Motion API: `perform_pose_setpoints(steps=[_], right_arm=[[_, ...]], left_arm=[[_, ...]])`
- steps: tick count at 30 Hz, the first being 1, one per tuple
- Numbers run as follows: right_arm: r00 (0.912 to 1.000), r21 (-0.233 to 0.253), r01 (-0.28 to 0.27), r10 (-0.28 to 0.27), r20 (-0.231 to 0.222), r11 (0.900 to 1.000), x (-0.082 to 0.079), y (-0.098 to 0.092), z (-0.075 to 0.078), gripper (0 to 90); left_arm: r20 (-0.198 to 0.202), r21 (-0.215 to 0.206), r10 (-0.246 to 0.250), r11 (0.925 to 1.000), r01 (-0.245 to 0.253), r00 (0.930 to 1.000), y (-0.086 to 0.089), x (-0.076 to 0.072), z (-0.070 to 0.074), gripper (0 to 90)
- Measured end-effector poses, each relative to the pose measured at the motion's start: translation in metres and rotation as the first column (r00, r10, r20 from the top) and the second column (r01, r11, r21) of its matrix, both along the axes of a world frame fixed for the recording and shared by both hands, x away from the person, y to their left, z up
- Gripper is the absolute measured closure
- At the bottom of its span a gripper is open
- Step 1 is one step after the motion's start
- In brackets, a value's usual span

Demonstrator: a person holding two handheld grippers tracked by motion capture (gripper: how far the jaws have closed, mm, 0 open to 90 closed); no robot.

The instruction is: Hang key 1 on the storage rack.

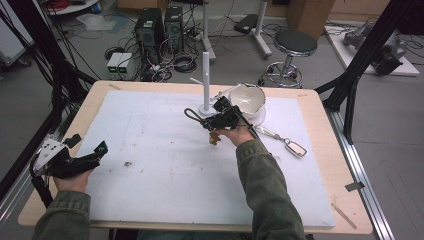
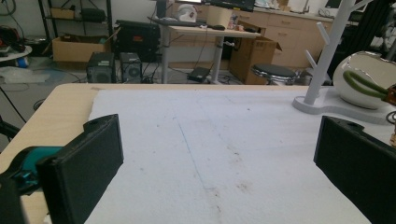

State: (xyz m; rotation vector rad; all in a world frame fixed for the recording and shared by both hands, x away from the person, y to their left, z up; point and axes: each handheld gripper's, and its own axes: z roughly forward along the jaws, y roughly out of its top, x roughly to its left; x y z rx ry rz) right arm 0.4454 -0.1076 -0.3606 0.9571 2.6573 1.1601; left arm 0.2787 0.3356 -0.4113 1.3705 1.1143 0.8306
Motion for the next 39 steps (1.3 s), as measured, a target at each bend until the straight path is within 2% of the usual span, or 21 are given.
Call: perform_pose_setpoints(steps=[4,7,10,13,17,20,24,32,39], right_arm=[[0.9999,0.017,0.010,-0.010,0.007,1.000,0.000,-0.004,0.009,76.3],[0.9997,0.049,0.015,-0.016,0.019,0.999,0.000,-0.006,0.014,76.4],[0.9995,0.048,0.015,-0.016,0.026,0.999,0.000,-0.008,0.016,76.4],[0.9991,0.067,0.024,-0.027,0.032,0.997,0.000,-0.011,0.018,76.4],[0.9987,0.068,0.032,-0.035,0.038,0.997,0.001,-0.013,0.022,76.4],[0.9984,0.067,0.027,-0.031,0.047,0.997,0.003,-0.013,0.030,76.3],[0.9972,0.088,0.032,-0.038,0.064,0.996,0.005,-0.013,0.041,76.4],[0.9948,0.083,0.039,-0.047,0.091,0.996,0.008,-0.011,0.059,76.4],[0.9920,0.099,0.062,-0.072,0.104,0.993,0.013,-0.015,0.066,76.4]], left_arm=[[0.000,0.001,0.000,1.0000,0.000,1.0000,0.000,0.000,0.000,1.7],[-0.001,0.001,0.000,1.0000,0.000,1.0000,0.000,0.000,0.000,1.7],[0.000,0.000,0.001,1.0000,-0.001,1.0000,0.000,0.000,0.000,1.7],[-0.001,-0.001,0.001,1.0000,-0.001,1.0000,0.000,0.000,0.000,1.7],[0.000,-0.001,0.001,1.0000,-0.001,1.0000,0.000,0.000,0.000,1.7],[0.000,0.000,0.001,1.0000,-0.001,1.0000,0.000,0.000,0.000,1.7],[-0.003,0.000,-0.001,1.0000,0.001,1.0000,0.000,0.000,0.000,1.7],[-0.001,-0.002,0.001,1.0000,-0.001,1.0000,0.000,0.001,0.000,1.7],[-0.003,-0.002,0.001,1.0000,-0.001,1.0000,0.000,0.001,0.000,1.7]])
